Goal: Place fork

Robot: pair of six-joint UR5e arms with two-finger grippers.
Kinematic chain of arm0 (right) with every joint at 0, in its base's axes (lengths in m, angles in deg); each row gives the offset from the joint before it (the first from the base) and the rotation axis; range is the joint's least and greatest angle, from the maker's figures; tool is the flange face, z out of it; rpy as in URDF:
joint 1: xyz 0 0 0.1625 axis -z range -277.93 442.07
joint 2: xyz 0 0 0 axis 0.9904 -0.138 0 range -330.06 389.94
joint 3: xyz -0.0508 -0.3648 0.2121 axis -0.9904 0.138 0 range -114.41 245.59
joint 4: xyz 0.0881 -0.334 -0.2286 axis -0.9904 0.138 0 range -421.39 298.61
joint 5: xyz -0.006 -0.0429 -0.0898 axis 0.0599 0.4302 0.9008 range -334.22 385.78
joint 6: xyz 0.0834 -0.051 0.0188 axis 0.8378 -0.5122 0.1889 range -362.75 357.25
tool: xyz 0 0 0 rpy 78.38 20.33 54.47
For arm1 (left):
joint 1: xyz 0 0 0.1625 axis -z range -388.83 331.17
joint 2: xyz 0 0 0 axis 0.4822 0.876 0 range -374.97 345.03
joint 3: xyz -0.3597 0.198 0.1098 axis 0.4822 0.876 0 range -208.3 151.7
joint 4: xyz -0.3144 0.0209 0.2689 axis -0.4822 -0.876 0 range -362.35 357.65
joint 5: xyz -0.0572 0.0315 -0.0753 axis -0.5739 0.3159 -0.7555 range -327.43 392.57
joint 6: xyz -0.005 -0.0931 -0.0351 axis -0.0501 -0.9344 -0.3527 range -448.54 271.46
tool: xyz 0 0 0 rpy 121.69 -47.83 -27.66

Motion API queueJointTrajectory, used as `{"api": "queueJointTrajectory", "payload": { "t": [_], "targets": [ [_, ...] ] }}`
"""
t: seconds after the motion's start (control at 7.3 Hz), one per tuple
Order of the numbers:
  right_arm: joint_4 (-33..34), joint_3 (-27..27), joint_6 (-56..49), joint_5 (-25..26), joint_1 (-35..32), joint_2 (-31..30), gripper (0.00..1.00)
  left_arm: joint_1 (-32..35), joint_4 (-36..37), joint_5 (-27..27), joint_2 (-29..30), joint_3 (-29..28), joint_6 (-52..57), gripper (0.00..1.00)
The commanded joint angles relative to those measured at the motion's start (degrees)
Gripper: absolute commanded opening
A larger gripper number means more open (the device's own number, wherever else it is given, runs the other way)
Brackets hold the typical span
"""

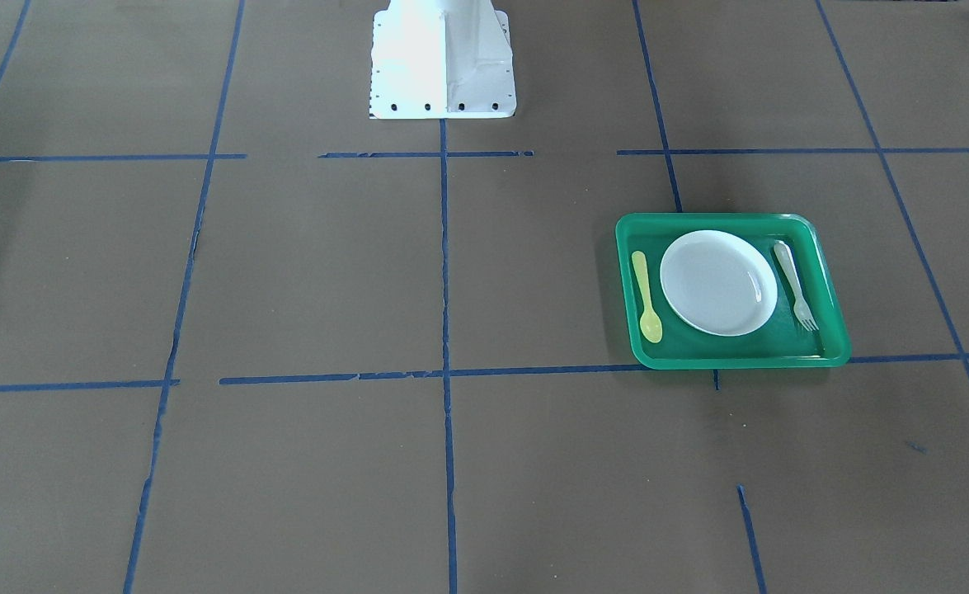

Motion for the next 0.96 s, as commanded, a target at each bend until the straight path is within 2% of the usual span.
{"api": "queueJointTrajectory", "payload": {
  "t": [0.0,0.82],
  "targets": [
    [0.0,0.0,0.03,0.0,0.0,0.0,1.0,-0.12,0.26,0.09,0.62,0.14,0.0,1.0],
    [0.0,0.0,-0.05,0.0,0.0,0.0,1.0,0.41,4.66,0.18,1.76,-0.38,6.42,1.0]
  ]
}}
